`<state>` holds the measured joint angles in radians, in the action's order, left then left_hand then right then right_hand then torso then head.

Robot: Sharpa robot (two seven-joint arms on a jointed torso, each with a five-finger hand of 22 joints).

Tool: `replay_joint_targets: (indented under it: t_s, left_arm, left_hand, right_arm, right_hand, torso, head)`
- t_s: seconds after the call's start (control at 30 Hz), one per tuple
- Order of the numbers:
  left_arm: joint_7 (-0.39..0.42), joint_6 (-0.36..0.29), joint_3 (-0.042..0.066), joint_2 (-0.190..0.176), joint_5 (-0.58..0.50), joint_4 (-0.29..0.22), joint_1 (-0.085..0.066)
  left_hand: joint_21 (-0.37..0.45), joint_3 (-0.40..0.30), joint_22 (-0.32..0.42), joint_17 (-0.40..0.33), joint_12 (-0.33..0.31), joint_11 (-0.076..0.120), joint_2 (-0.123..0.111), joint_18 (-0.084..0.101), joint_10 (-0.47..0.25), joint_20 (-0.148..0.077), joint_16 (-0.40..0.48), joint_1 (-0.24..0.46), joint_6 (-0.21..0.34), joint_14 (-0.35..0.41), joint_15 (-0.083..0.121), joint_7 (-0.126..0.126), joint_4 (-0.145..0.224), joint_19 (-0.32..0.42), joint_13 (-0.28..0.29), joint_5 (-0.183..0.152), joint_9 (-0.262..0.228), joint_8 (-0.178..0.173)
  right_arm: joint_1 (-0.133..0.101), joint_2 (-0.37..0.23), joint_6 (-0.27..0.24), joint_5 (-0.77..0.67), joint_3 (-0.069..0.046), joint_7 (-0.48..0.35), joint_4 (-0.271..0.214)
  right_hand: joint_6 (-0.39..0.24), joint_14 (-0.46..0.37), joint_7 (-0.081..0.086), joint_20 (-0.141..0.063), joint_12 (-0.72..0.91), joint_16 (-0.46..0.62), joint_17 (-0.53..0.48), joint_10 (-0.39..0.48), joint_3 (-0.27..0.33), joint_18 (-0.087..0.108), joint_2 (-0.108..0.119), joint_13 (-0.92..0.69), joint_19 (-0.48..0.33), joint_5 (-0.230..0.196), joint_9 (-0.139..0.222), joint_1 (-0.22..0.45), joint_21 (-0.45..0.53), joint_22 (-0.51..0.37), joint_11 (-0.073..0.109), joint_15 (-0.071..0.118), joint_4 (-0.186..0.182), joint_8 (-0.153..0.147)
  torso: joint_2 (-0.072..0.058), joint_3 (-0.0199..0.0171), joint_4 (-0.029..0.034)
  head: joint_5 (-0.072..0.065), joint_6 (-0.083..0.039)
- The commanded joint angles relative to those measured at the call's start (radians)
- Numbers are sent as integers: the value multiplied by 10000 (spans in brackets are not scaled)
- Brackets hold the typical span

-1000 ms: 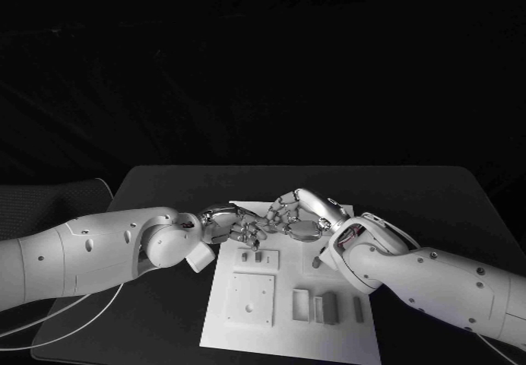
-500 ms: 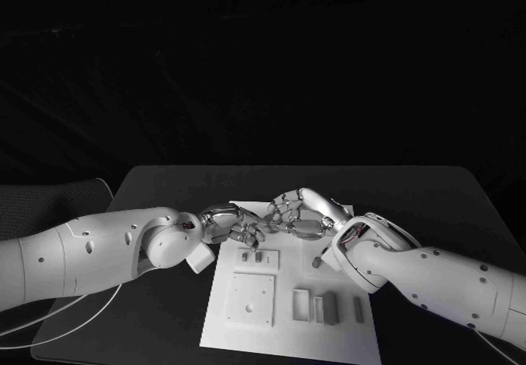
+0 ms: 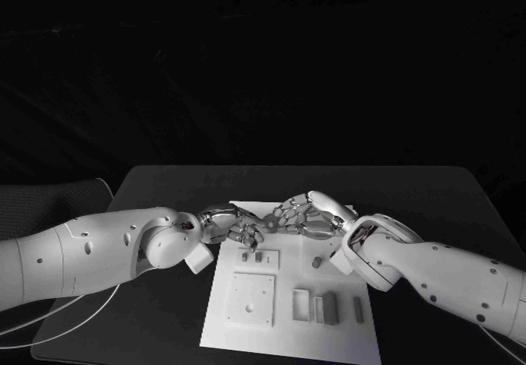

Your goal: Assemble the parts on the task board

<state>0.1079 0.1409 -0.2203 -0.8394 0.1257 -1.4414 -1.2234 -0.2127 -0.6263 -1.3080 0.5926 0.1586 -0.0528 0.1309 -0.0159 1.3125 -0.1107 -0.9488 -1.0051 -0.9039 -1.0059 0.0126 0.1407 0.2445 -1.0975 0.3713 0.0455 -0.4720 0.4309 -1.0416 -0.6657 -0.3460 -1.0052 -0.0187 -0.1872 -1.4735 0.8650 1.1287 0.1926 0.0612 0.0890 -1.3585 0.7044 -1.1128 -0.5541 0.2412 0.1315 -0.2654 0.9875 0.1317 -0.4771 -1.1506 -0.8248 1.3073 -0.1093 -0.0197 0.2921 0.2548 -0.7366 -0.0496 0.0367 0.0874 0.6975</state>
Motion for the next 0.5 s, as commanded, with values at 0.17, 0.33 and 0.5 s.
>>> replay_joint_targets:
  t_s: [0.17, 0.33, 0.5]
  left_arm:
    - [119, 27, 6, 6, 89, -51, -8]
    - [118, 48, 6, 7, 91, -53, -8]
    - [120, 75, 6, 21, 92, -61, -8]
  left_hand:
    - [-65, -54, -152, 23, 53, 18, 77, -169, -53, -48, -60, -55, -146, 23, 56, -201, -4, -10, 67, 33, -2520, -25]
    - [-68, -59, -166, 37, 64, 23, 80, -169, -62, -51, -71, -47, -149, 22, 59, -203, -3, -14, 129, 33, -2572, -35]
    - [-70, -62, -174, 46, 69, 24, 80, -169, -72, -53, -77, -42, -149, 22, 62, -205, 1, -17, 173, 33, -2608, -45]
  right_arm:
    - [0, 117, 687, 1895, 3, -495, 255]
    - [1, 228, 783, 2694, 22, -555, 343]
    - [1, 302, 876, 3034, 43, -549, 380]
  right_hand:
    - [161, -18, -85, -3, -72, -64, 12, 187, 90, 206, -94, 53, -60, -2, 3, -155, -47, 207, -234, -9, 5, 113]
    - [170, -8, -91, -5, -76, -80, 12, 171, 110, 206, -132, 70, -54, -1, 9, -167, -57, 207, -230, -6, 3, 122]
    - [170, -10, -97, 0, -85, -89, 9, 159, 143, 206, -172, 91, -58, -1, 18, -148, -62, 205, -230, -6, 0, 127]
  torso:
    - [0, -10, -2]
    - [0, -13, 5]
    - [-1, -12, -1]
  head:
    - [-6, 5]
    - [-12, 3]
    - [-31, 7]
